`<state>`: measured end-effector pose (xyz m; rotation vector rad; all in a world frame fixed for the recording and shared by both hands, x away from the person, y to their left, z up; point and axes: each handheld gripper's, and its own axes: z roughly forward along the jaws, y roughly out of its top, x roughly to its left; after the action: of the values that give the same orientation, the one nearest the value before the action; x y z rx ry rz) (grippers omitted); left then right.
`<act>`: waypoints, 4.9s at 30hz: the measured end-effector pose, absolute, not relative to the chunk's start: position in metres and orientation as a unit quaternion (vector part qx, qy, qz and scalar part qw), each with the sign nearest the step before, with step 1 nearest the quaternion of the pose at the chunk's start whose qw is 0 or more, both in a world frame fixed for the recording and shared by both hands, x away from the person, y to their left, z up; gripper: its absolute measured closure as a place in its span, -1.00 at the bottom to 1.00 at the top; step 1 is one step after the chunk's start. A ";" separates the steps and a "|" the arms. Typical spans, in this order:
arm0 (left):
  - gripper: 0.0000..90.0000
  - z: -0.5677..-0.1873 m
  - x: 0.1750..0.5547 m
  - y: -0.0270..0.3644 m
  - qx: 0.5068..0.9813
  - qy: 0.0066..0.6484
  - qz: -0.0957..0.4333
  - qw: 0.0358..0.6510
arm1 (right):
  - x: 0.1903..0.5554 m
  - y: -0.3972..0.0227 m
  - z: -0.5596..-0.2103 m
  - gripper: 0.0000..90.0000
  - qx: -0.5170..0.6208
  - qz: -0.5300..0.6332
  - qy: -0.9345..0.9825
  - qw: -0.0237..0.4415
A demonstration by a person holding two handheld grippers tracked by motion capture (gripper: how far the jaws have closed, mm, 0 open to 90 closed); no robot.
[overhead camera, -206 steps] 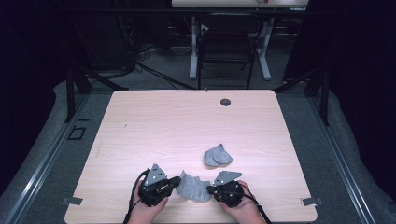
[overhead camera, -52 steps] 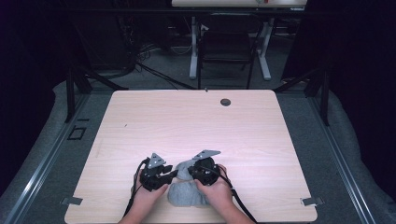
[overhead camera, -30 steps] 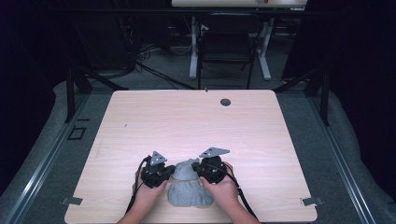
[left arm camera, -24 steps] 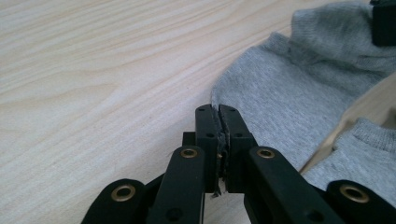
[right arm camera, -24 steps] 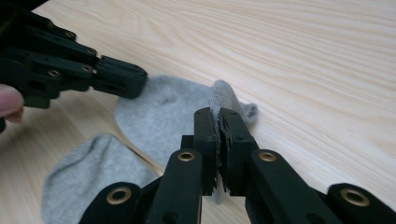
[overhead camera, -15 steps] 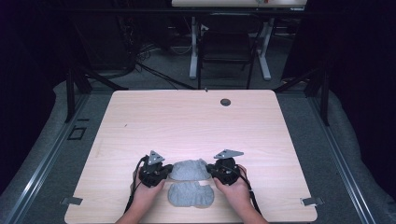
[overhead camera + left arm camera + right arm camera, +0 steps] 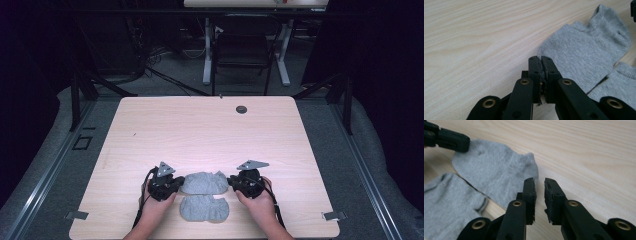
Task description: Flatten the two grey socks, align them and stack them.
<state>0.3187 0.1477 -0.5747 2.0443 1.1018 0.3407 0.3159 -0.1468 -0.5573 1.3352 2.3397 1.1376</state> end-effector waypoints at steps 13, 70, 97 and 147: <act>0.82 -0.572 0.323 0.147 0.806 0.429 0.129 0.388 | 0.335 -0.130 -0.560 0.55 0.438 0.390 0.804 0.096; 0.96 -0.551 0.318 0.149 0.809 0.405 0.141 0.402 | 0.328 -0.134 -0.540 0.96 0.407 0.406 0.811 0.114; 0.96 -0.529 0.299 0.153 0.816 0.376 0.144 0.414 | 0.302 -0.142 -0.516 0.96 0.378 0.427 0.813 0.119; 0.96 -0.558 0.255 0.151 0.838 0.369 0.098 0.389 | 0.257 -0.147 -0.546 0.96 0.371 0.401 0.833 0.087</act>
<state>0.2549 0.1509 -0.5580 2.1316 0.9371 0.2498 0.2566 -0.1474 -0.5455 1.1047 2.4807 1.1946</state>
